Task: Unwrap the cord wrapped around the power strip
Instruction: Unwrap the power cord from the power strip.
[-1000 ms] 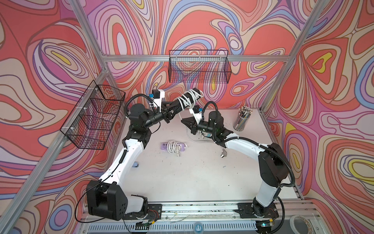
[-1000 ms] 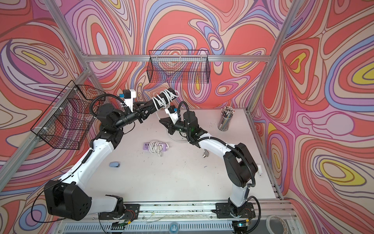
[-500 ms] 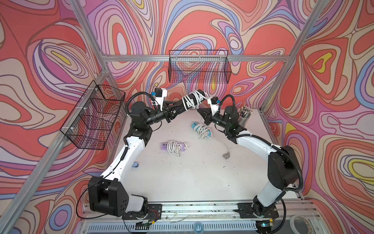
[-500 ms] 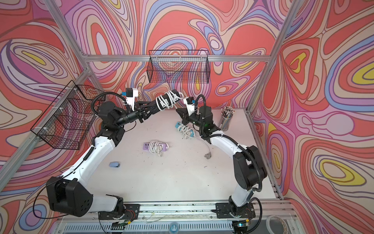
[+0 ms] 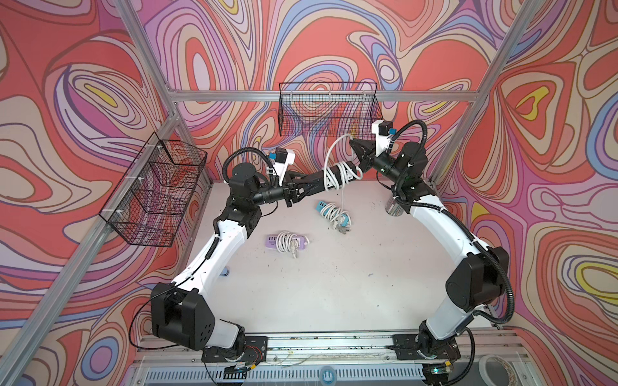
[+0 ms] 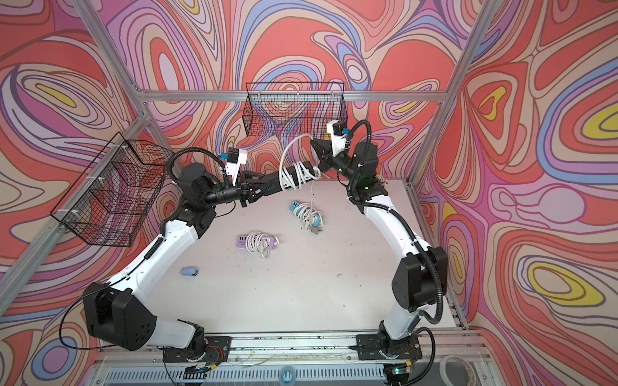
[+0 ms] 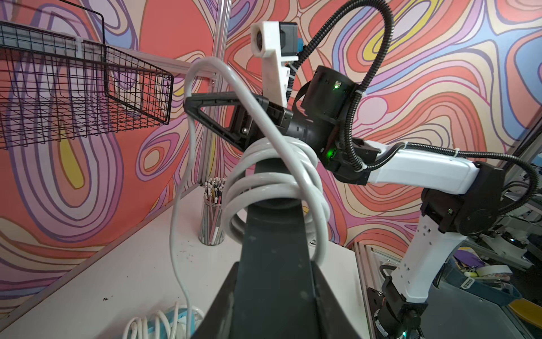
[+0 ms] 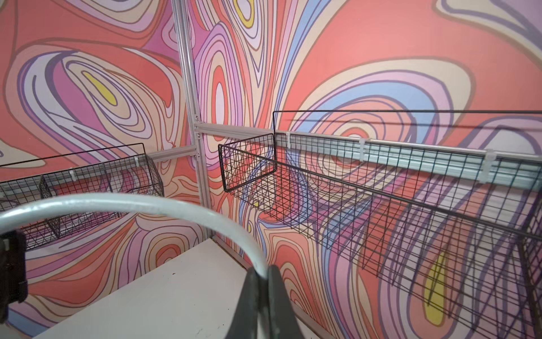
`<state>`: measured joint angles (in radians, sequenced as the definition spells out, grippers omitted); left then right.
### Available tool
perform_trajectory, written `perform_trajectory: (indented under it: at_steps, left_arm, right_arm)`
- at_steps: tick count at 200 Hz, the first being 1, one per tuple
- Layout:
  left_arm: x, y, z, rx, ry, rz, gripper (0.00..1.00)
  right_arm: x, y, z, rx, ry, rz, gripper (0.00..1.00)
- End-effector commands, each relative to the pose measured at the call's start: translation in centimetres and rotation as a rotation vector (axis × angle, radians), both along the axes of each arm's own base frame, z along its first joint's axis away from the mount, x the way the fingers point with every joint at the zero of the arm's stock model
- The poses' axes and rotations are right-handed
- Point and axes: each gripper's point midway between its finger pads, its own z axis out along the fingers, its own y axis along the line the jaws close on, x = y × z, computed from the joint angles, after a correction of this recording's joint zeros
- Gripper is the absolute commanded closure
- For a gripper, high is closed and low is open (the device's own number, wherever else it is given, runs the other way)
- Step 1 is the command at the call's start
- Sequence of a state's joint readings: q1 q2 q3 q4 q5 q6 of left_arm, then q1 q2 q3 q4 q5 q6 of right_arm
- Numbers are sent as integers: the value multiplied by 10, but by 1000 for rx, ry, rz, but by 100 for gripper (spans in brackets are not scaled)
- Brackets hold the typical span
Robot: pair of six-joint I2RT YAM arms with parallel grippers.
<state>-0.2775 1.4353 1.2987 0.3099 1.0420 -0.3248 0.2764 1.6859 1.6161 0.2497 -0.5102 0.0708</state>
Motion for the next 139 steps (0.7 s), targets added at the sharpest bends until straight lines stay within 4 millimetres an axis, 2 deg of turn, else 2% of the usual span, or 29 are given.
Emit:
perform_trajectory:
  at_steps: [1,32,60,90,109,139]
  left_arm:
    - [0,2,13,22,-92,31,100]
    - [9,9,9,58,-113,123,100]
    - [19,20,9,74,-141,230,100]
    - [27,39,14,76,-201,386,100]
    - [28,50,19,76,-235,463,100]
    - [26,56,23,63,-258,505,100]
  right_arm:
    - [-26,-15,32,-25,-57,-32,100]
    - [-56,-31,34,-68,-56,-90,100]
    - [-76,-47,19,-114,-10,-160,100]
    - [-81,-68,-22,-169,105,-264,100]
    - [-77,-85,-54,-186,208,-346,100]
    - [-65,-106,-108,-160,371,-452,100]
